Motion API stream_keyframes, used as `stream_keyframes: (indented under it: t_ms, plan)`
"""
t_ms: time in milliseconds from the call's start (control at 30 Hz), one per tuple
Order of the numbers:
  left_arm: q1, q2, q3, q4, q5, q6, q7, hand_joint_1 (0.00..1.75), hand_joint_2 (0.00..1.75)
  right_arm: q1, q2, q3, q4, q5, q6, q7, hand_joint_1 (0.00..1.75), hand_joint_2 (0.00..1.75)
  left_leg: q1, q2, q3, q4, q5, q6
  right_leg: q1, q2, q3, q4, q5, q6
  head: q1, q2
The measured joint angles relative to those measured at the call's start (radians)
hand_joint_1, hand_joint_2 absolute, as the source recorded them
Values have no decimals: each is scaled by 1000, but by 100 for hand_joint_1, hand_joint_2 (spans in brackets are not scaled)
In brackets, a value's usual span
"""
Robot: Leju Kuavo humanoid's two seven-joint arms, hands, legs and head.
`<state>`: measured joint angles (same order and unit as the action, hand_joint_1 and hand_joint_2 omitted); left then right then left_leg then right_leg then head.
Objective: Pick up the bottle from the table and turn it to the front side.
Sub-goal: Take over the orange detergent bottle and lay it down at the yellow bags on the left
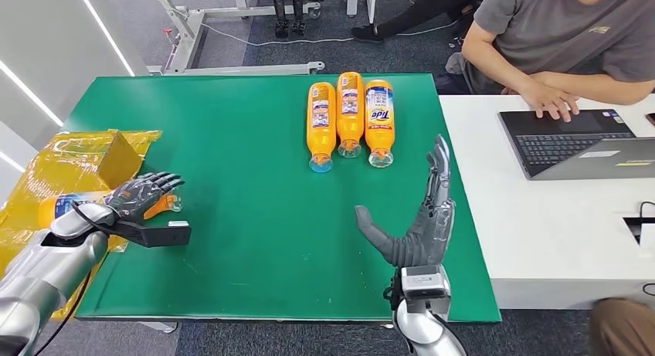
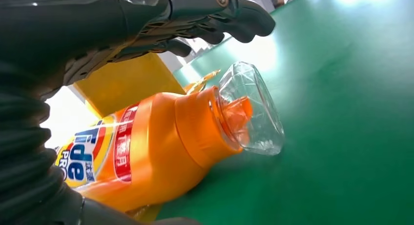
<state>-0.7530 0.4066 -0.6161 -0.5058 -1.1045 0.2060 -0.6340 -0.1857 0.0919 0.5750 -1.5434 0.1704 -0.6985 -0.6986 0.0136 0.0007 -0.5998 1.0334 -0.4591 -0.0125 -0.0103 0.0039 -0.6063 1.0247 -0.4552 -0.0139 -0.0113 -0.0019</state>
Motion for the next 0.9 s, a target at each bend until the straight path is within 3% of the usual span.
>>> stream_keyframes:
  t_ms: [333, 533, 667, 767, 900]
  plan:
    - [54, 41, 44, -66, 242, 56, -30, 0, 175, 21, 0, -3, 13, -2, 0, 0, 0, 175, 0, 1, 0, 0, 0, 0, 0, 1, 0, 0, 0, 0, 0, 0]
    - [192, 95, 172, -255, 477, 66, -27, 0, 175, 53, -3, -1, 15, -8, 0, 0, 0, 175, 0, 2, -1, -1, 0, 0, 0, 2, -1, 0, -1, -1, 0, 0]
    - [333, 113, 301, -429, 653, 83, -39, 0, 175, 63, -15, 13, 16, -34, 2, 0, 0, 175, 0, 5, 0, -1, -1, -1, 0, 5, -2, 0, -1, -1, 0, 0]
    - [453, 94, 425, -613, 819, 47, -59, 0, 175, 64, -29, 31, 17, -58, 9, 0, 0, 175, 0, 5, 0, -1, -2, -1, 0, 5, -3, -1, -1, -1, 0, 0]
    - [538, 17, 520, -814, 1005, -8, -67, 0, 175, 54, -42, 56, 24, -82, 29, 0, 0, 175, -1, 2, -1, 0, -2, -1, 0, 2, -2, -1, -1, -1, 0, 0]
